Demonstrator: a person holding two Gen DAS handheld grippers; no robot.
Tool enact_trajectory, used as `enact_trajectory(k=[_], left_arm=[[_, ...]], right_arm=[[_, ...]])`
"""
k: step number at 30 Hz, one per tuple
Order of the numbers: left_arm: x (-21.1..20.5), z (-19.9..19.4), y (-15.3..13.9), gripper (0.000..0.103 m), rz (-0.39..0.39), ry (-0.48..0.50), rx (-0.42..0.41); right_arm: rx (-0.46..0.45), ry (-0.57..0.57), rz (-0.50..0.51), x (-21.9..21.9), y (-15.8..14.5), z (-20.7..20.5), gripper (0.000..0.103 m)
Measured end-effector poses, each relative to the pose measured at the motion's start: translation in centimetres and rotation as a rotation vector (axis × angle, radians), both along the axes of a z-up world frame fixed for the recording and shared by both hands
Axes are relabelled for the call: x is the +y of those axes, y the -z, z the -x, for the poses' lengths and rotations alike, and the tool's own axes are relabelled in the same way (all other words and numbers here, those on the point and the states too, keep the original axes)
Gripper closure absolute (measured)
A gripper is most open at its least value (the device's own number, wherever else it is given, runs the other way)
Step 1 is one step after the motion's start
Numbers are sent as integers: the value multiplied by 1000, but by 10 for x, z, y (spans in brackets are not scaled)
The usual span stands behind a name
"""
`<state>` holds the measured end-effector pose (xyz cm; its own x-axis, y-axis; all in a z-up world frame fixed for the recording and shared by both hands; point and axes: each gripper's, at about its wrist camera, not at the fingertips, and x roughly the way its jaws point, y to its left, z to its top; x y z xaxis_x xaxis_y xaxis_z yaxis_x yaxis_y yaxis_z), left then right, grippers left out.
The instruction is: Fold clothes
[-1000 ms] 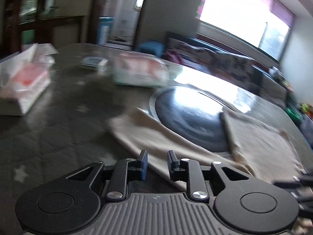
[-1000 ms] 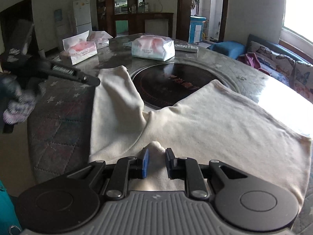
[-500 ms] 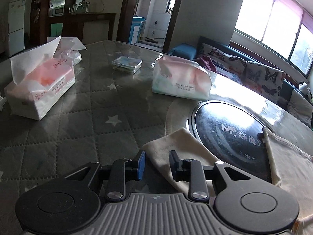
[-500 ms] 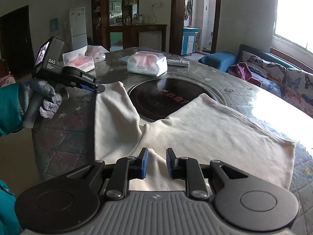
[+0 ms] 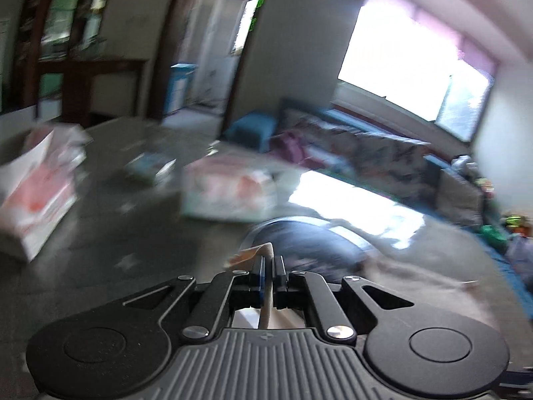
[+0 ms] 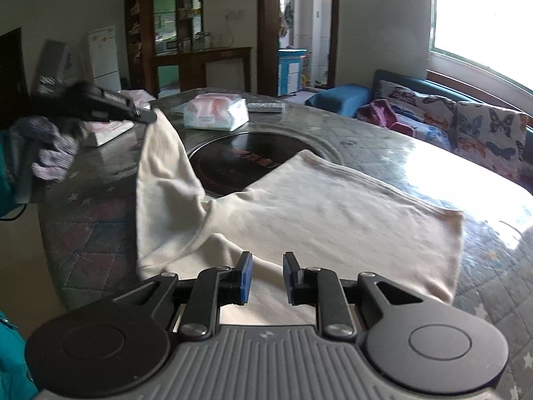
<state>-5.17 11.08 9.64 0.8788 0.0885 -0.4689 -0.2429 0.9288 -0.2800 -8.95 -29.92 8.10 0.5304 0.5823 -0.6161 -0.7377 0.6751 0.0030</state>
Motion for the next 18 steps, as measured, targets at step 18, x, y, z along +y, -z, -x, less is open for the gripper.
enact_trajectory(k=[18], left_arm=[[-191, 0, -55, 99, 37, 502, -140]], right_arm=[[-14, 200, -69, -82, -2, 7, 83]])
